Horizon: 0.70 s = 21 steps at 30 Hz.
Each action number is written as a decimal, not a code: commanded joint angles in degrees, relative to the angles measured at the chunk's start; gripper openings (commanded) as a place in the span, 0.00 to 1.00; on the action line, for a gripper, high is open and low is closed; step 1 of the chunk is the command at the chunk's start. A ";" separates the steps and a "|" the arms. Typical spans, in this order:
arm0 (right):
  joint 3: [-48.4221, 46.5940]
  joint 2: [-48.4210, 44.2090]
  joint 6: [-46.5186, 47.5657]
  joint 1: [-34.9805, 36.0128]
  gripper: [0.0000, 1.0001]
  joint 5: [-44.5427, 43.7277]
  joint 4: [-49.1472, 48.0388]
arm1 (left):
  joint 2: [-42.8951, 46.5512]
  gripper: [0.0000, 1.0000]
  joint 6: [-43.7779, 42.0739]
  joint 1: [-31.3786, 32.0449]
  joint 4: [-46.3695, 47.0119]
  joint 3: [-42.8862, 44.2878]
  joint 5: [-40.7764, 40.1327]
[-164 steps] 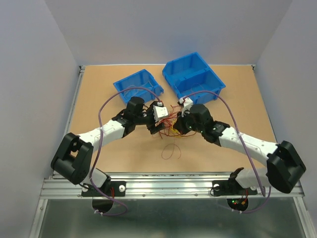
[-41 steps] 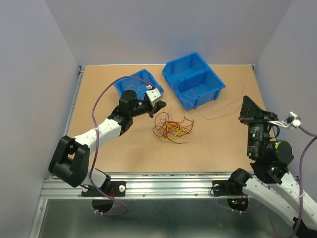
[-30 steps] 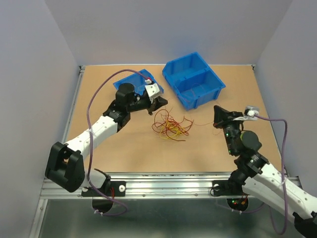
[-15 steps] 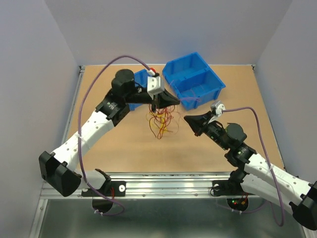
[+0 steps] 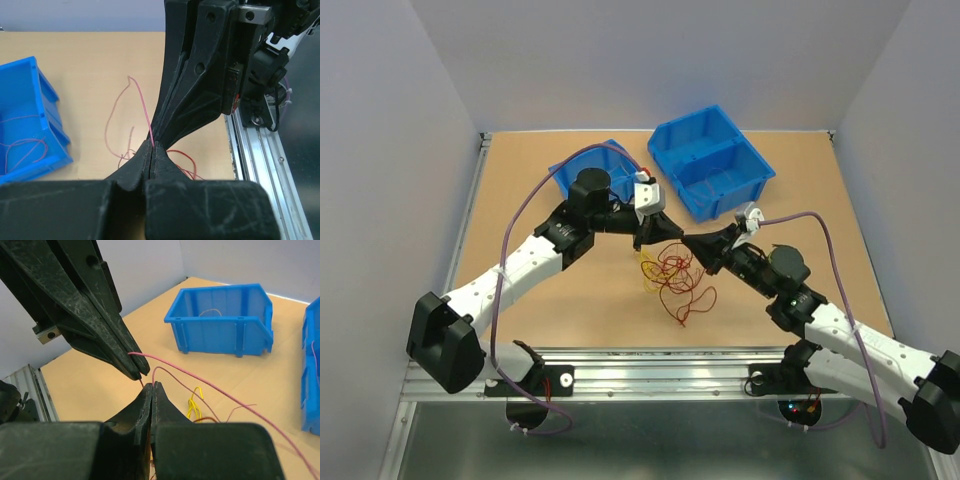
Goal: Untangle the cables
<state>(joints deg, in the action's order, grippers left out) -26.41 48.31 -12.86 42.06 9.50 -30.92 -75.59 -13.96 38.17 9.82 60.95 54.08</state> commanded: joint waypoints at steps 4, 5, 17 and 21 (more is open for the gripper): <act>0.31 2.83 -0.14 0.21 0.01 4.03 -6.34 | 1.59 0.00 2.09 0.15 5.73 -0.57 -0.47; 0.31 3.27 -0.14 0.21 0.01 4.73 -6.61 | 1.33 0.00 2.26 0.15 5.64 -0.39 -0.47; 0.66 4.33 0.03 0.21 0.09 3.51 -7.49 | -0.26 0.00 2.88 0.15 5.03 0.31 0.93; 0.57 4.60 0.03 0.21 0.14 3.34 -7.49 | -0.17 0.00 3.06 0.06 4.68 0.57 1.29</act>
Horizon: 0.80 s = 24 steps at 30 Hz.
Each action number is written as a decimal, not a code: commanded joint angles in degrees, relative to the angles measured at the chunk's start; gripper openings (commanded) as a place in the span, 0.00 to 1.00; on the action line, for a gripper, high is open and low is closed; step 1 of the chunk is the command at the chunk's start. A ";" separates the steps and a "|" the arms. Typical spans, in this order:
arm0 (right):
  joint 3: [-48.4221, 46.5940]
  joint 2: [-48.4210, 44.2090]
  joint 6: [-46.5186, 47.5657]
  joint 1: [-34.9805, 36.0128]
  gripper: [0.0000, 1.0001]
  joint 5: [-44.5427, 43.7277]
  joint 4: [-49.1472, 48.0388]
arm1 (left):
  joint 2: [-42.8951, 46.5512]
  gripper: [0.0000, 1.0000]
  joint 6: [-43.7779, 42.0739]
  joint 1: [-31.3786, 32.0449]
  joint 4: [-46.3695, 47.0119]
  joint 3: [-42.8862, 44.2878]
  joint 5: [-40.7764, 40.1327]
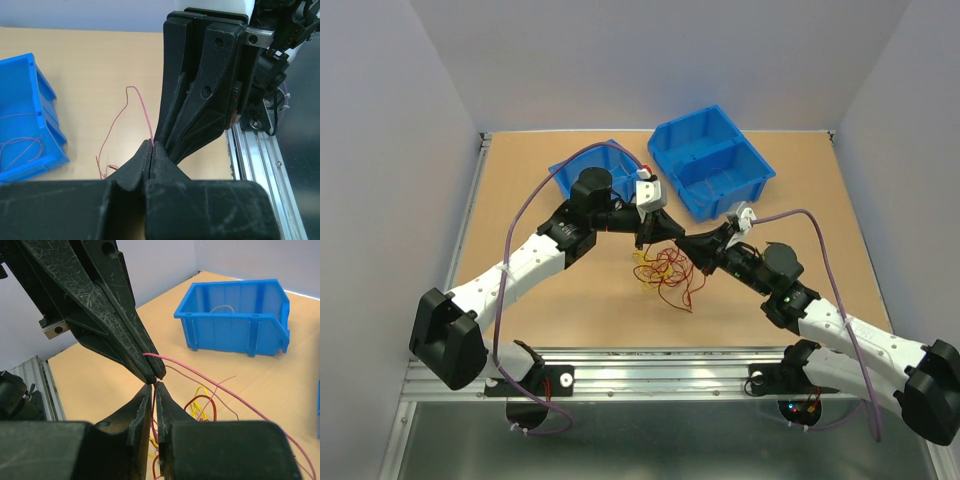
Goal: Untangle the cables
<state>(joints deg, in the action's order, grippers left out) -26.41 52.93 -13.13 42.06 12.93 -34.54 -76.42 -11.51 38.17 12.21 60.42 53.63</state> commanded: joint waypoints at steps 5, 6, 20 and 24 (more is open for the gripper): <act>0.40 0.86 0.38 0.21 0.17 0.08 -4.21 | 0.84 0.00 0.87 0.06 2.21 1.19 2.18; 0.31 1.04 0.38 0.21 0.17 0.17 -4.13 | 0.84 0.00 1.05 0.06 2.21 1.27 2.36; -0.04 3.32 0.64 0.21 0.34 -0.36 -4.30 | 0.75 0.00 1.66 -0.29 2.03 1.54 3.33; -0.21 4.29 0.73 0.21 0.34 -0.45 -4.30 | 0.92 0.00 2.01 -0.64 2.03 1.63 3.50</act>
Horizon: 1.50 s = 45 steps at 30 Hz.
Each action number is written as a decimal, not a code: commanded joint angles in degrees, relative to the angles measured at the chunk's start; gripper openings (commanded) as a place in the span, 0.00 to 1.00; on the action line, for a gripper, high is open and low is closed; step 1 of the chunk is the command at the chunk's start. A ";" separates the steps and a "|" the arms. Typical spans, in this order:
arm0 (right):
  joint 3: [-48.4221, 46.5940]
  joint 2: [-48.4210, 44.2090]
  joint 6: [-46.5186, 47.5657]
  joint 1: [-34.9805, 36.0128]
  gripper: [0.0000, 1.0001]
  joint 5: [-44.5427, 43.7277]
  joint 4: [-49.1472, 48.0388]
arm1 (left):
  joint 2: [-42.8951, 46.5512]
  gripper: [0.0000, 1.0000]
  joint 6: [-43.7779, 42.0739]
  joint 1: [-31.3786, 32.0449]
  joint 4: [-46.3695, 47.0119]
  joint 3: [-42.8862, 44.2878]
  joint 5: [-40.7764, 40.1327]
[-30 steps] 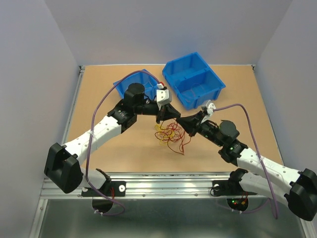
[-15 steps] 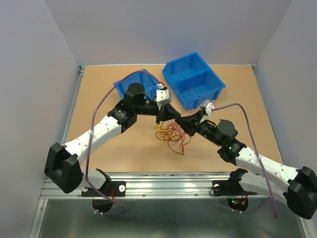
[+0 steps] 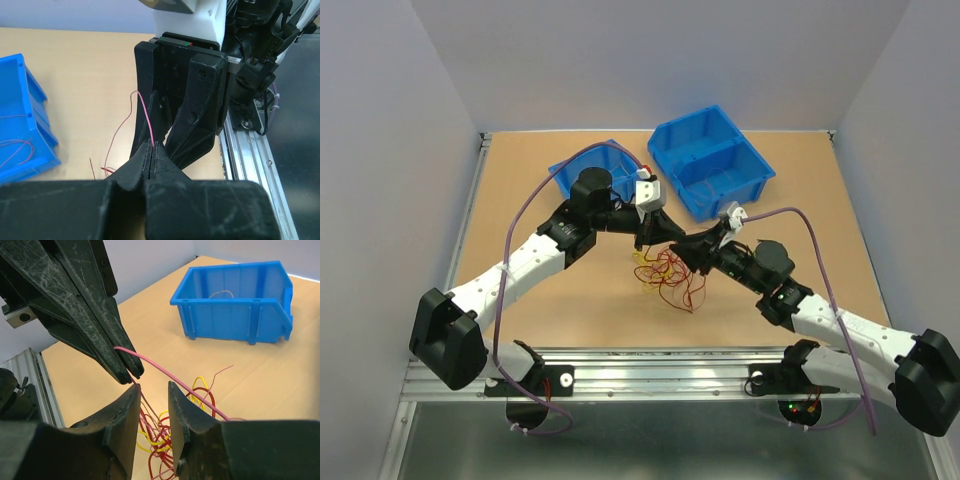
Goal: Untangle the cables
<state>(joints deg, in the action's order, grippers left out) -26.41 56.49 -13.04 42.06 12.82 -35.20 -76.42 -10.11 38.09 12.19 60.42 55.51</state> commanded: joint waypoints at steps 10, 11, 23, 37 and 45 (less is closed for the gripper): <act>-0.66 1.17 -1.20 0.21 0.01 0.02 -3.73 | 1.80 0.40 -1.31 -2.14 2.76 0.58 1.27; -0.40 0.38 -1.29 0.21 0.00 -0.42 -3.82 | 2.06 0.51 -2.27 -2.57 2.76 0.22 1.53; 1.80 -7.27 -2.87 0.21 0.01 -5.26 -3.65 | 2.34 0.80 -5.55 -6.18 19.09 -13.40 4.52; 1.54 -7.71 -3.22 0.21 0.01 -5.26 -3.30 | -5.40 0.65 -13.06 -1.00 17.19 -11.74 0.22; -0.47 -19.91 -2.08 0.21 0.01 -12.54 4.33 | -11.90 0.24 -21.35 1.03 5.49 -6.21 -7.24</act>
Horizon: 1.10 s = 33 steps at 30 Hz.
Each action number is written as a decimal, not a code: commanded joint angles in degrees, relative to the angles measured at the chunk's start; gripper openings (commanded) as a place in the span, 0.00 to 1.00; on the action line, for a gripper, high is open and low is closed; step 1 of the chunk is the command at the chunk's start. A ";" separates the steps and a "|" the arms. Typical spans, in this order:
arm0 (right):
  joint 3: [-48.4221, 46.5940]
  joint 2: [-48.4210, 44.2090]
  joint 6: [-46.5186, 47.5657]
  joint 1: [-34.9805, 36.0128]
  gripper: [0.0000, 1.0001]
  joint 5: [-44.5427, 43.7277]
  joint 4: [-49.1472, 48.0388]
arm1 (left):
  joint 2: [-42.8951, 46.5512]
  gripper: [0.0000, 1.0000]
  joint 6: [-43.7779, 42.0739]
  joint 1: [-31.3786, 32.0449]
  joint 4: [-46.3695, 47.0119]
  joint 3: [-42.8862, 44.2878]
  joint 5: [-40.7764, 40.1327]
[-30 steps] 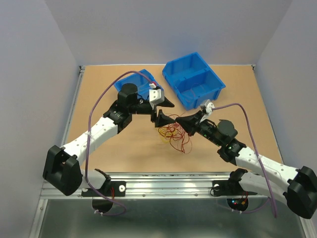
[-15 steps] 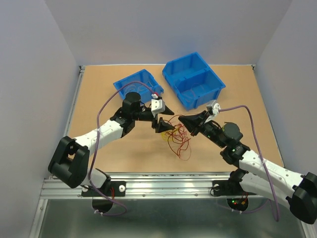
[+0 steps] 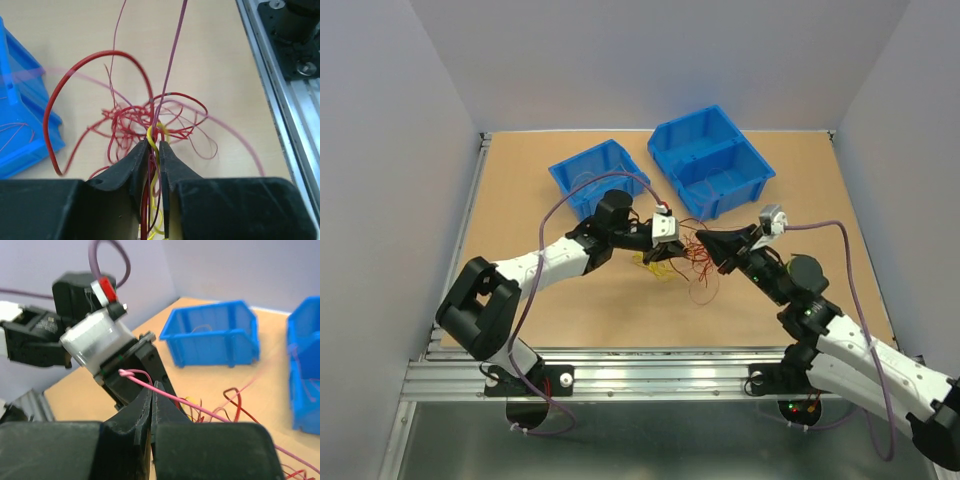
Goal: Untangle the cables
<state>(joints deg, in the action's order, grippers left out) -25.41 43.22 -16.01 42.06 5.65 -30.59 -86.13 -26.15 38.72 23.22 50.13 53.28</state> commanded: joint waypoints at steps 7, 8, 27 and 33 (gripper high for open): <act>-8.68 -16.33 3.00 0.21 0.01 -16.45 8.60 | -11.24 0.18 -7.16 0.74 -11.97 10.16 -9.06; -11.83 -16.41 3.09 0.21 0.01 -17.33 9.66 | -11.95 0.14 -7.33 0.74 -12.58 10.60 -9.42; -36.37 -9.92 -0.68 0.21 0.01 -22.88 23.29 | -6.70 0.15 -2.51 -2.33 -10.33 9.91 -10.92; -37.96 -9.82 -1.83 0.21 0.00 -25.42 23.82 | -0.45 0.00 5.83 -6.80 -4.77 6.56 -19.44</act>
<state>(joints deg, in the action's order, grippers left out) -59.64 33.82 -16.49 42.06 -17.58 -6.76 -91.15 -26.63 34.87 12.10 56.93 36.77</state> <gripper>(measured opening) 0.013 0.156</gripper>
